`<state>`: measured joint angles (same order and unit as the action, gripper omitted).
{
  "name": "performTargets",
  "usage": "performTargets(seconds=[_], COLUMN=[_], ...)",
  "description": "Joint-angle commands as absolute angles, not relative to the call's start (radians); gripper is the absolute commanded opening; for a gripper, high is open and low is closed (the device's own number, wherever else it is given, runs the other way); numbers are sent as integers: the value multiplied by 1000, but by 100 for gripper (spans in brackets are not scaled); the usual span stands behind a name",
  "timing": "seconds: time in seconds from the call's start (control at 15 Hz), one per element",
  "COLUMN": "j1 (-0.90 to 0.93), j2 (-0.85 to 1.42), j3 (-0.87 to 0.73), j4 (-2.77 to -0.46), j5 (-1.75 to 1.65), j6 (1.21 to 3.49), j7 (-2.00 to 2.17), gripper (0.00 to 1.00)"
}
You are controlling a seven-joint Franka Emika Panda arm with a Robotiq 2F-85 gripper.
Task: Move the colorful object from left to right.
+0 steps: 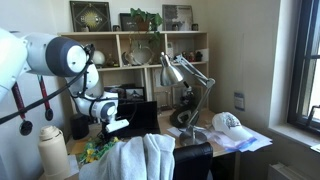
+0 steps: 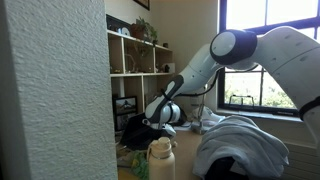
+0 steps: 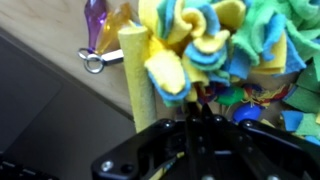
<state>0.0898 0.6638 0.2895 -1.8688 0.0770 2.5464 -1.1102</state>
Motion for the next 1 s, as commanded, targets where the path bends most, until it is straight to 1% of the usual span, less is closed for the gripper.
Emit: performTargets(seconds=[0.0,0.47,0.93], j1=[55,80,56], j2=[590,465,318], j3=[341,328,349], j4=[-1915,-1959,-2008], j5=[87,59,139], j6=[2541,2460,2407], j7=[-1109,-1078,-1131], gripper=[3,3,3])
